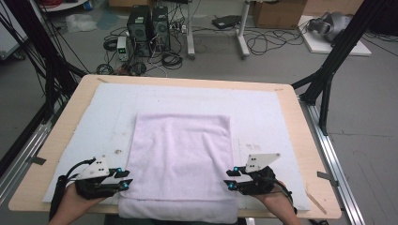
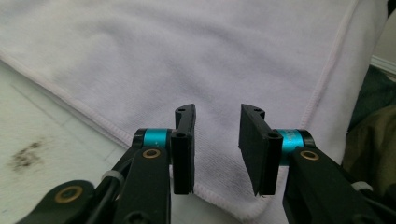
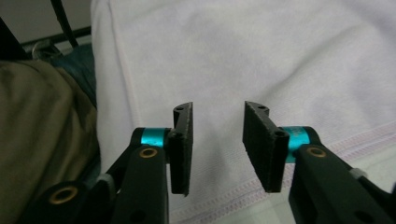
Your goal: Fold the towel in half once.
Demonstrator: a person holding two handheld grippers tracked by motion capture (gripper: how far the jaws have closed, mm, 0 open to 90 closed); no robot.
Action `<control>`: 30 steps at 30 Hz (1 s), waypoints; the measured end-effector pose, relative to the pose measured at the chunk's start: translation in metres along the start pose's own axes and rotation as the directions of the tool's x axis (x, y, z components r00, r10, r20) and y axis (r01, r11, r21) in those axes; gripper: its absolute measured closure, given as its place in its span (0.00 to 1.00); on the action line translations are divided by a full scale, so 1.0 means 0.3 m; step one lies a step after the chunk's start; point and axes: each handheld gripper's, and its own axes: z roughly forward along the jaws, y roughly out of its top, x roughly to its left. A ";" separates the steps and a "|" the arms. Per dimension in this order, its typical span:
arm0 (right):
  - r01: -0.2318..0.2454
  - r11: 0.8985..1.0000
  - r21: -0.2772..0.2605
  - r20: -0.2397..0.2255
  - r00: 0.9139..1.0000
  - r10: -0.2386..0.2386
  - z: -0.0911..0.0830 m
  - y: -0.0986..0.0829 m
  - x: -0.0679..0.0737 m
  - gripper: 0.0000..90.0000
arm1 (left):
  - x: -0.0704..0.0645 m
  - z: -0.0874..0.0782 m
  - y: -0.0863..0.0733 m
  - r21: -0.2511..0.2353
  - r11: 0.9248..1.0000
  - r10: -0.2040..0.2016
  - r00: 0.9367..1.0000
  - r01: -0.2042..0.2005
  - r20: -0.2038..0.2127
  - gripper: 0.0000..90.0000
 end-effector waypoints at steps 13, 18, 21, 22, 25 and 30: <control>0.017 0.997 0.078 -0.008 1.000 -0.017 0.067 -0.016 -0.007 0.97 | -0.017 0.012 -0.008 0.021 1.000 0.019 1.000 -0.019 0.004 0.98; 0.037 0.999 -0.015 0.009 0.999 -0.037 -0.025 0.034 0.017 0.97 | -0.044 -0.097 0.026 -0.056 0.998 0.017 1.000 -0.018 -0.018 0.98; 0.045 0.997 -0.058 -0.027 0.999 -0.047 -0.082 0.048 0.070 0.97 | -0.096 -0.140 0.022 -0.077 0.997 0.030 1.000 -0.030 0.002 0.98; 0.053 0.997 -0.062 -0.038 0.998 -0.055 -0.089 0.045 0.084 0.97 | -0.113 -0.146 0.017 -0.073 0.997 0.039 0.999 -0.038 0.014 0.98; 0.055 0.997 -0.059 -0.074 0.996 -0.059 -0.098 0.015 0.118 0.91 | -0.141 -0.142 -0.002 -0.056 0.996 0.064 0.998 -0.062 0.030 0.91; 0.008 0.998 -0.055 -0.041 0.999 -0.010 -0.083 0.000 0.062 0.80 | -0.108 -0.107 0.002 -0.050 0.997 0.054 0.999 -0.054 0.004 0.77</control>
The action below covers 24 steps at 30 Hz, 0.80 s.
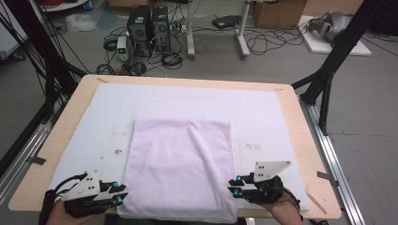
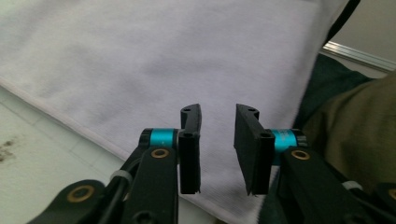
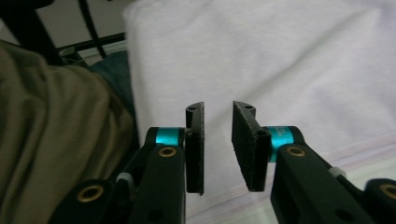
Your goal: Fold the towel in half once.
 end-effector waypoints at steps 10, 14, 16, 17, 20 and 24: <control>-0.083 0.996 0.042 0.123 0.989 0.077 0.077 0.076 -0.230 0.62 | 0.211 0.120 0.075 -0.031 0.998 -0.059 0.993 0.056 -0.103 0.64; -0.101 0.994 0.035 0.167 0.981 0.094 0.091 0.114 -0.320 0.61 | 0.314 0.172 0.113 -0.020 0.996 -0.091 0.987 0.089 -0.131 0.62; -0.111 0.993 0.030 0.182 0.978 0.104 0.100 0.130 -0.366 0.60 | 0.364 0.197 0.136 -0.024 0.994 -0.107 0.983 0.105 -0.150 0.62; -0.115 0.993 0.038 0.190 0.976 0.106 0.105 0.138 -0.389 0.60 | 0.380 0.206 0.144 -0.025 0.994 -0.105 0.980 0.102 -0.169 0.62; -0.130 0.991 0.039 0.213 0.970 0.119 0.116 0.163 -0.458 0.60 | 0.457 0.234 0.174 -0.046 0.984 -0.177 0.972 0.172 -0.154 0.69; -0.132 0.990 0.042 0.247 0.962 0.117 0.120 0.210 -0.539 0.57 | 0.565 0.260 0.204 -0.046 0.977 -0.213 0.954 0.208 -0.213 0.71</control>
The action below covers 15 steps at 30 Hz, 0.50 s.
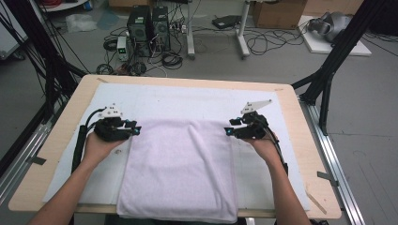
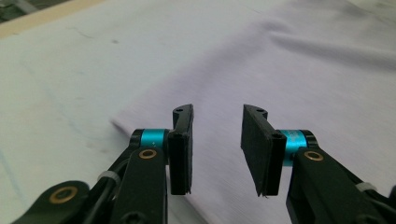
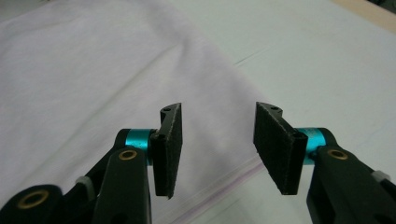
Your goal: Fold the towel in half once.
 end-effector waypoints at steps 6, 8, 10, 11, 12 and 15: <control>-0.035 0.999 0.016 0.034 0.999 0.034 0.074 -0.004 -0.076 0.53 | 0.091 0.101 -0.015 0.048 0.995 -0.088 0.995 0.089 -0.040 0.59; -0.053 0.998 0.038 0.032 0.998 0.052 0.103 -0.020 -0.090 0.51 | 0.097 0.126 -0.026 0.053 0.992 -0.107 0.992 0.111 -0.065 0.52; -0.062 0.996 0.062 0.044 0.997 0.060 0.133 -0.037 -0.108 0.49 | 0.100 0.149 -0.037 0.078 0.990 -0.110 0.991 0.116 -0.076 0.46; -0.078 0.995 0.067 0.048 0.996 0.075 0.144 -0.044 -0.116 0.48 | 0.101 0.161 -0.043 0.096 0.987 -0.117 0.989 0.126 -0.087 0.46; -0.091 0.993 0.072 0.048 0.995 0.088 0.154 -0.050 -0.121 0.47 | 0.105 0.171 -0.051 0.118 0.984 -0.121 0.989 0.130 -0.080 0.46; -0.107 0.990 0.091 0.038 0.994 0.104 0.187 -0.062 -0.125 0.48 | 0.098 0.178 -0.054 0.121 0.985 -0.113 0.989 0.125 -0.096 0.51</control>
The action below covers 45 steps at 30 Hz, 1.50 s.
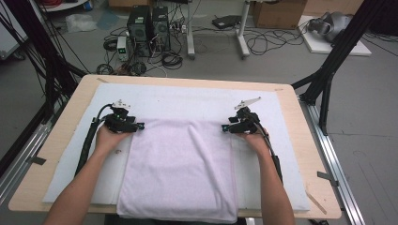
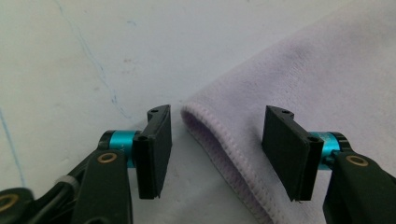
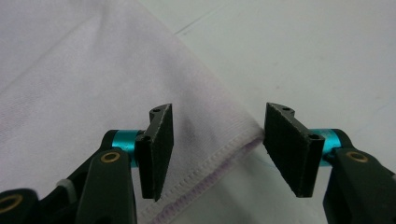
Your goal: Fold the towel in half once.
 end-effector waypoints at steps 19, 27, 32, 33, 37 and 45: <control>0.083 0.992 -0.090 0.101 0.992 -0.074 -0.163 0.215 0.015 0.92 | -0.022 -0.135 0.240 -0.143 0.981 0.113 0.986 -0.131 -0.126 0.97; 0.026 0.992 -0.123 0.186 0.983 -0.003 -0.226 0.314 -0.054 0.64 | 0.021 -0.153 0.385 -0.163 0.980 0.081 0.980 -0.111 -0.180 0.64; -0.012 0.997 -0.079 0.144 0.989 0.024 -0.185 0.220 -0.057 0.56 | 0.033 -0.118 0.268 -0.111 0.989 0.088 0.988 -0.102 -0.128 0.60; -0.011 0.997 -0.078 0.137 0.990 0.021 -0.181 0.198 -0.049 0.54 | 0.034 -0.117 0.243 -0.101 0.990 0.085 0.989 -0.097 -0.120 0.59; 0.029 0.999 -0.019 0.121 0.992 -0.026 -0.180 0.145 0.011 0.51 | 0.024 -0.137 0.156 -0.097 0.991 0.081 0.993 -0.088 -0.081 0.59; 0.071 0.994 -0.080 0.048 0.997 -0.068 -0.237 0.023 0.149 0.51 | -0.079 -0.209 0.007 -0.115 0.982 0.150 0.989 -0.149 0.001 0.60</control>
